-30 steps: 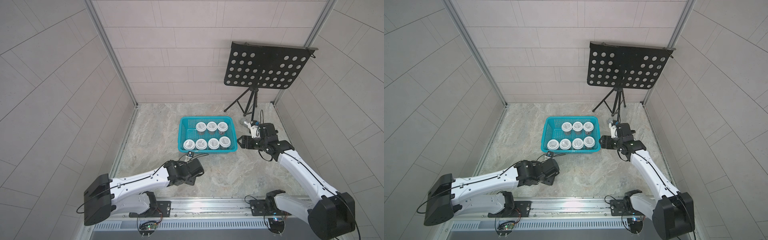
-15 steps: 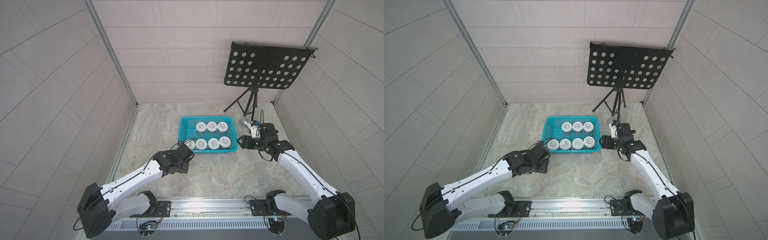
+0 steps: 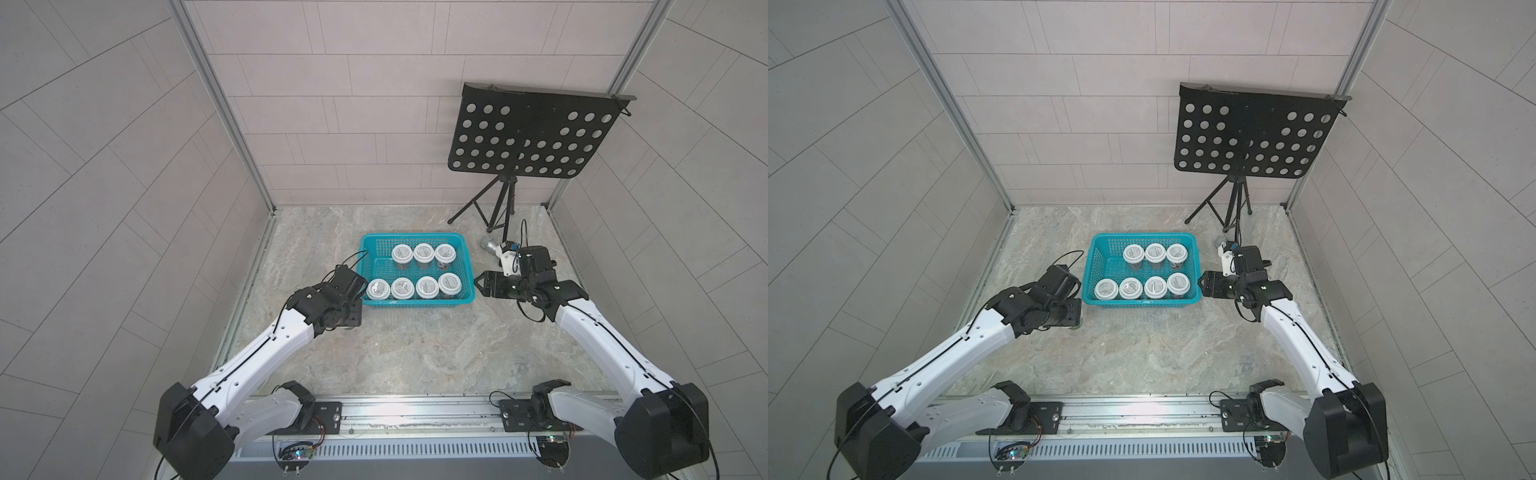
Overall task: Put the yogurt in the basket
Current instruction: Place the yogurt in the basket.
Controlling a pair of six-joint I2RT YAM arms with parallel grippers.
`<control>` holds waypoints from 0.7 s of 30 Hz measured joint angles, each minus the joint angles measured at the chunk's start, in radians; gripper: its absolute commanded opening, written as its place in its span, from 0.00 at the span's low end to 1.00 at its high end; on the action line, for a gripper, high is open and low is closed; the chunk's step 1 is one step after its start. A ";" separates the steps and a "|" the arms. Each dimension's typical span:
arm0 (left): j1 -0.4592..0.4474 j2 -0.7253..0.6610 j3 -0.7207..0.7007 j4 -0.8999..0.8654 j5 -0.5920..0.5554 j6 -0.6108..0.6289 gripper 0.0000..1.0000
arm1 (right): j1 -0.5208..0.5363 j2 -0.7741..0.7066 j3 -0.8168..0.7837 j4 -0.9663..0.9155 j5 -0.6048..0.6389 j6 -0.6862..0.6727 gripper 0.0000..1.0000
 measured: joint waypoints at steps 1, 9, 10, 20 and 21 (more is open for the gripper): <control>0.006 0.001 0.011 -0.002 -0.008 0.006 0.63 | -0.001 0.000 0.000 0.000 0.000 0.000 0.79; 0.041 0.057 0.145 -0.014 -0.091 0.043 0.63 | -0.005 0.000 0.000 0.000 -0.002 0.000 0.80; 0.045 0.069 0.166 -0.014 -0.100 0.048 0.63 | -0.005 0.000 0.000 0.000 -0.003 0.000 0.79; 0.056 0.211 0.360 0.026 -0.135 0.104 0.63 | -0.011 0.001 0.000 0.000 -0.005 0.000 0.79; 0.056 0.224 0.377 0.031 -0.135 0.108 0.63 | -0.011 0.001 0.000 0.000 -0.005 0.000 0.79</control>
